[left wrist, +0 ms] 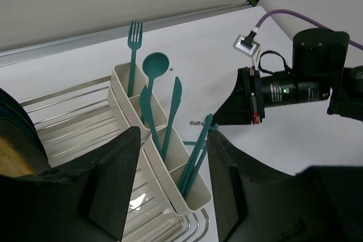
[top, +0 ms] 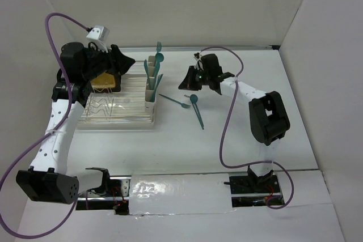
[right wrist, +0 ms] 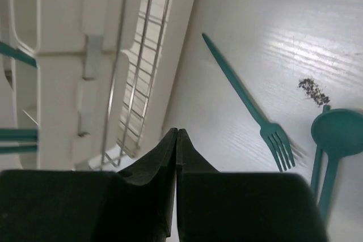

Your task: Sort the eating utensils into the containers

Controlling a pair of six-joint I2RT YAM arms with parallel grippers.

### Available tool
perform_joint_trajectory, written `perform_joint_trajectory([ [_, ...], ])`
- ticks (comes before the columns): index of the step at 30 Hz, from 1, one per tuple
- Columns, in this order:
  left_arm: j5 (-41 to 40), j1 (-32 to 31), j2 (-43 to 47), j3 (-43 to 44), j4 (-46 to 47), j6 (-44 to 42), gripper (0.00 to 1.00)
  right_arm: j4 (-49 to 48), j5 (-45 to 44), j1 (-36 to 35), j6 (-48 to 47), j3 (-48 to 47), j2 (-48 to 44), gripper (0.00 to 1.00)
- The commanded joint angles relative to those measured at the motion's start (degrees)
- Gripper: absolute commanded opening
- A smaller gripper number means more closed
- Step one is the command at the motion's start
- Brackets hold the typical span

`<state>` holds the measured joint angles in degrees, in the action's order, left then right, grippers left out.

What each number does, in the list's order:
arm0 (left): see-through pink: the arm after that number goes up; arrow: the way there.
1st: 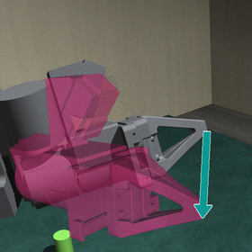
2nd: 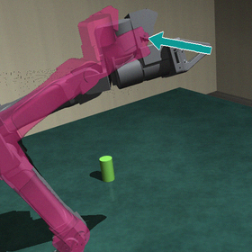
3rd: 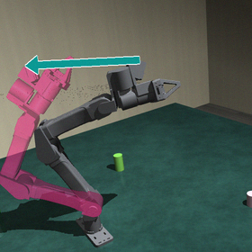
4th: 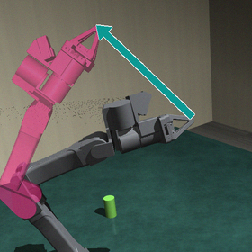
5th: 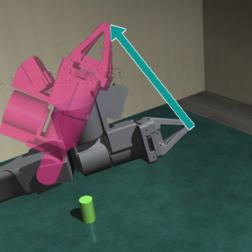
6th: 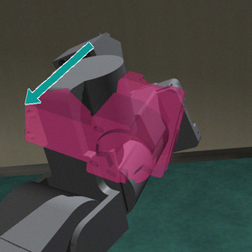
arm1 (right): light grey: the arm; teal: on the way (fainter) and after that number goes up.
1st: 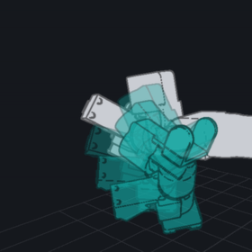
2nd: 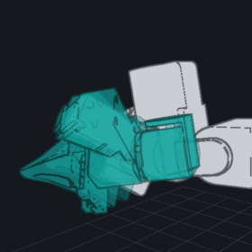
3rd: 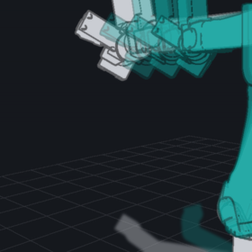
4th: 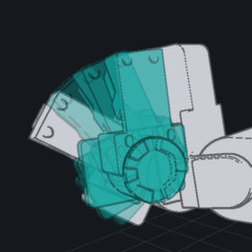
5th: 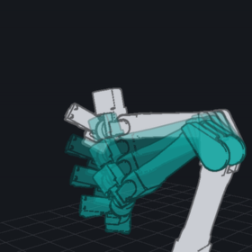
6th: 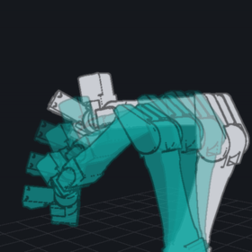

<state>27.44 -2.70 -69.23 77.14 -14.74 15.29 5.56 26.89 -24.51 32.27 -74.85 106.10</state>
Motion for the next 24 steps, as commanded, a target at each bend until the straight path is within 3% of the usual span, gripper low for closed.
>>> perform_joint_trajectory([
  [1,1.91,0.24,2.17,-0.06,3.23,-2.11,0.63,4.54,-1.93,-0.45,4.2,-4.42,2.7,0.1],
  [5,1.91,0.33,2.43,-0.5,3.4,-2.28,0.64,7.36,-7.73,-0.8,8.76,-7.42,4.81,0.12],
  [10,2.0,0.33,2.52,-0.51,3.76,-2.28,0.65,5.34,-5.27,-1.15,15.36,-8.03,8.85,0.02],
  [24,0.33,-0.2,3.23,-1.38,2.88,-4.21,0.65,7.98,-12.39,-3.7,13.43,-3.46,11.41,0.0],
])
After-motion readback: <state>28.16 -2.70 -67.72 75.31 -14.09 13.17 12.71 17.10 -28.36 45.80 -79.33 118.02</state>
